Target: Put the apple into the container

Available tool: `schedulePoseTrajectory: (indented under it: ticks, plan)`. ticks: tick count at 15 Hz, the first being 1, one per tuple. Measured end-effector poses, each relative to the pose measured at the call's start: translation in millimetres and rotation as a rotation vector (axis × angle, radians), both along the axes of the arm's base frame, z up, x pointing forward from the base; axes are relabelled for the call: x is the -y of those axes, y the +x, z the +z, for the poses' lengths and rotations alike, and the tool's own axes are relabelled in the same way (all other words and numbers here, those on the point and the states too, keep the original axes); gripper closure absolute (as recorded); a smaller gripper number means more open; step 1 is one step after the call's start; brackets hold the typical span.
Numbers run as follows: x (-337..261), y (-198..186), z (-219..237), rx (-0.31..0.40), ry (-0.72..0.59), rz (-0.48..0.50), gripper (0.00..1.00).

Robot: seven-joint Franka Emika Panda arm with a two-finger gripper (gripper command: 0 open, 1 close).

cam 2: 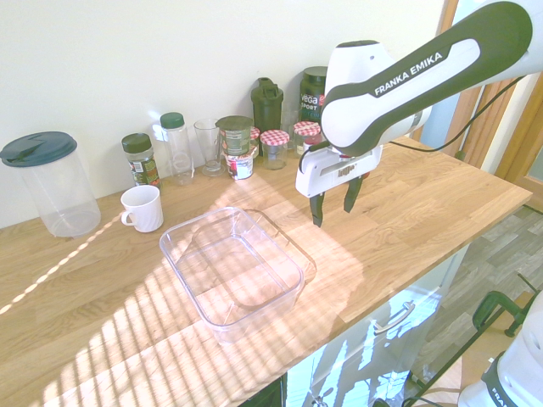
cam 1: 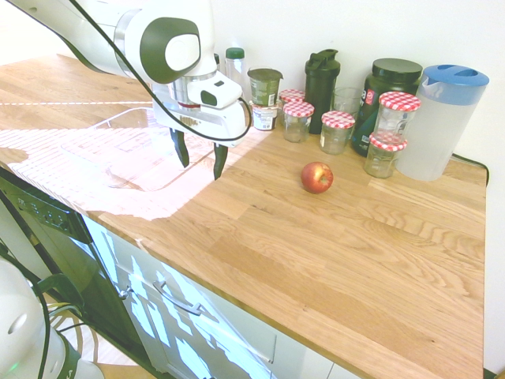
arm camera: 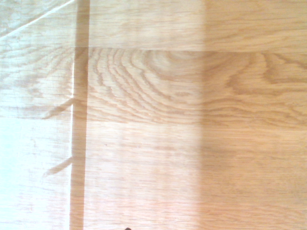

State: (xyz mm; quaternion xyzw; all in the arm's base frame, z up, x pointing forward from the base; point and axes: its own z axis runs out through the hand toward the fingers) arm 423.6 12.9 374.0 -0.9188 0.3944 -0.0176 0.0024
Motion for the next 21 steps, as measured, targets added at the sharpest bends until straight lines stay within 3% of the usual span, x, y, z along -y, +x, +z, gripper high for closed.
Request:
schedulePoseTrajectory:
  ticks: [4, 7, 9, 14, 21]
  plan:
    - [10.9, 15.9, 28.1, 0.035, 0.003, 0.007, 0.00]
    - [59.8, 46.6, 90.3, 0.049, -0.003, 0.035, 0.00]
    - [100.3, 69.7, 100.5, 0.054, -0.024, 0.105, 0.00]
    - [184.6, 108.6, 84.7, 0.046, -0.035, 0.297, 0.00]
    - [224.5, 118.6, 23.3, -0.045, -0.028, 0.329, 0.00]
